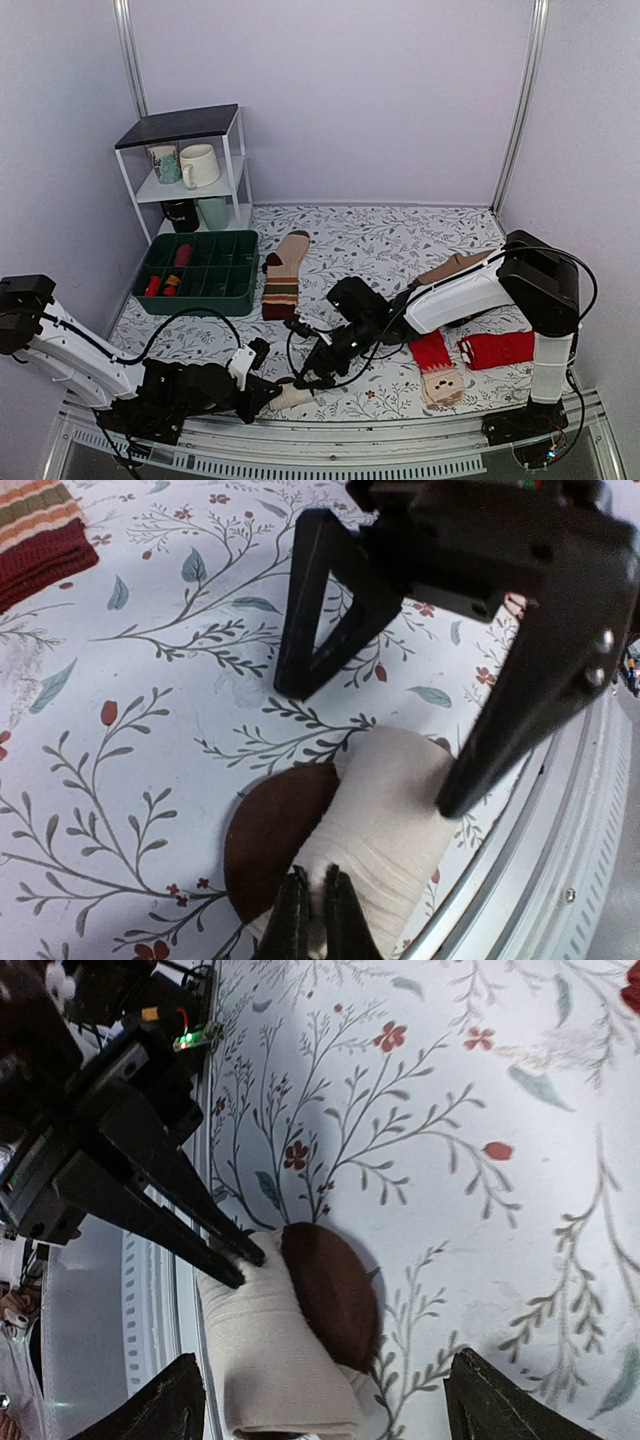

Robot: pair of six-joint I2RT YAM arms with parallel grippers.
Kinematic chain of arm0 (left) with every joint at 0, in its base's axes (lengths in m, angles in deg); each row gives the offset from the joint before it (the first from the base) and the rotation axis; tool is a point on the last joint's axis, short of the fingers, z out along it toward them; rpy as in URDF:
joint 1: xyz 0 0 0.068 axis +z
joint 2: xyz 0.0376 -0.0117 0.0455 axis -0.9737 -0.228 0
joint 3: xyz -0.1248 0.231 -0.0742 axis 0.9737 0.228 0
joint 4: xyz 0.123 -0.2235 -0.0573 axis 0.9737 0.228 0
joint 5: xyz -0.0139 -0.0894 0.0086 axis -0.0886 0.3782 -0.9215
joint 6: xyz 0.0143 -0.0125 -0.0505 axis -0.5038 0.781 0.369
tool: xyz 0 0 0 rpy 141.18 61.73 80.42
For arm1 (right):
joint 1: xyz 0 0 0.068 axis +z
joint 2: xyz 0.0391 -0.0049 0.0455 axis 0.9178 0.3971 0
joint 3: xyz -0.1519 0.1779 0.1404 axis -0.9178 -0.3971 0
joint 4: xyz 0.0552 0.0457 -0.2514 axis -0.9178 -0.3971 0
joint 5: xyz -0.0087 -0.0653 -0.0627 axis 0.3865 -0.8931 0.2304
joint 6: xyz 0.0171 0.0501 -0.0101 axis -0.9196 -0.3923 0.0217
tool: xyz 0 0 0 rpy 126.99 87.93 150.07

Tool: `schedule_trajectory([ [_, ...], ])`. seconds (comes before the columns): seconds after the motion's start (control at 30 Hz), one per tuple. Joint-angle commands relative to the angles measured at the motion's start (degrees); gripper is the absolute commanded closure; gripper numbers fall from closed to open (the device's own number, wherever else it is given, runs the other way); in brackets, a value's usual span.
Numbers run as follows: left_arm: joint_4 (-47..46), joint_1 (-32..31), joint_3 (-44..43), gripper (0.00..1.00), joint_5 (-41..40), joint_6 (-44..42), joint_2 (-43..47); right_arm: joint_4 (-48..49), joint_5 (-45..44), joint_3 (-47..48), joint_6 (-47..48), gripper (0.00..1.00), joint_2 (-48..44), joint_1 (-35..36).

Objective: Roll the socks
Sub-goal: Roll a pair of socks at the center of the board.

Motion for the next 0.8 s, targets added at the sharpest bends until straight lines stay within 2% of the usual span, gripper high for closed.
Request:
schedule_trajectory([
  [0.0, 10.1, -1.0, 1.5, 1.0, 2.9, 0.0, -2.5, 2.8, 1.1, -0.1, -1.7, 0.16, -5.1, -2.7],
  [0.23, 10.1, -0.9, 1.6, 1.0, 2.9, 0.0, -2.6, 4.6, 9.9, -0.2, -3.3, 0.16, -1.6, -1.8],
  [0.77, 10.2, -1.0, 1.3, 1.0, 3.3, -0.2, -3.0, 2.9, 6.0, 1.7, -1.3, 0.16, 6.0, 2.6],
])
